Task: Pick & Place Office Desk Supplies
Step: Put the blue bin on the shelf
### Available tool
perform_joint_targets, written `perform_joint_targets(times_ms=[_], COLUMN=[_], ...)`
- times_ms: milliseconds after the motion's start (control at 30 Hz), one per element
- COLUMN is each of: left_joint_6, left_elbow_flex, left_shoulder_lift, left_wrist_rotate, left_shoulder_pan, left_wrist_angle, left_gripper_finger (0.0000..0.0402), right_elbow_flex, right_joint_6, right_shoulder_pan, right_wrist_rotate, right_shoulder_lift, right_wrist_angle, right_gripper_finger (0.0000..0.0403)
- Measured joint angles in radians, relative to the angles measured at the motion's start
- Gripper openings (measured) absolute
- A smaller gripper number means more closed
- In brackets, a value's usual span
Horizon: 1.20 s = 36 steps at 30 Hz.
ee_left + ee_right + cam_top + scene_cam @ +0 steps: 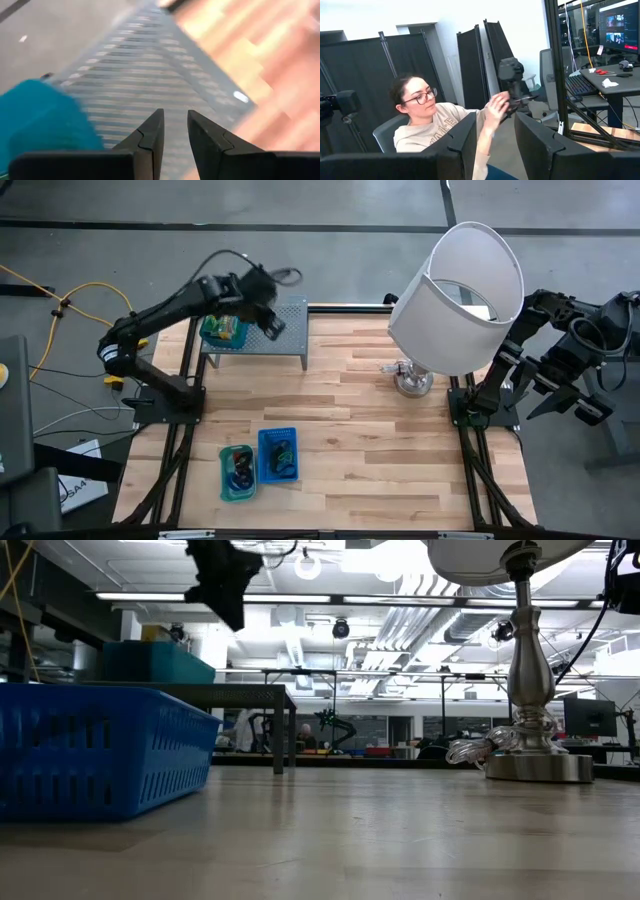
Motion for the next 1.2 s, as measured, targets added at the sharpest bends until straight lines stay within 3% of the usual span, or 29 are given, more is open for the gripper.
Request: perform_joint_targets(times_ms=[367,500,1200], left_joint_6=[0.001,-0.054,-0.308], left_elbow_flex=[0.000,0.001,-0.002], left_shoulder_lift=[0.000,0.012,0.218], left_wrist_rotate=[-0.002,-0.050,-0.004], left_shoulder_pan=[-0.408,-0.533,-0.857], left_wrist_angle=[-0.005,-0.023,-0.069], left_gripper_finger=[0.0081,0.0081,0.0081], right_elbow_flex=[0.000,0.000,0.000], right_joint_6=[0.000,0.000,0.000], right_shoulder_pan=[0.000,0.000,0.000], right_wrist_rotate=[0.000,0.000,0.000], right_shoulder_lift=[0.000,0.000,0.000], right_wrist_angle=[0.000,0.000,0.000], right_gripper_finger=[0.0120,0.0120,0.0120])
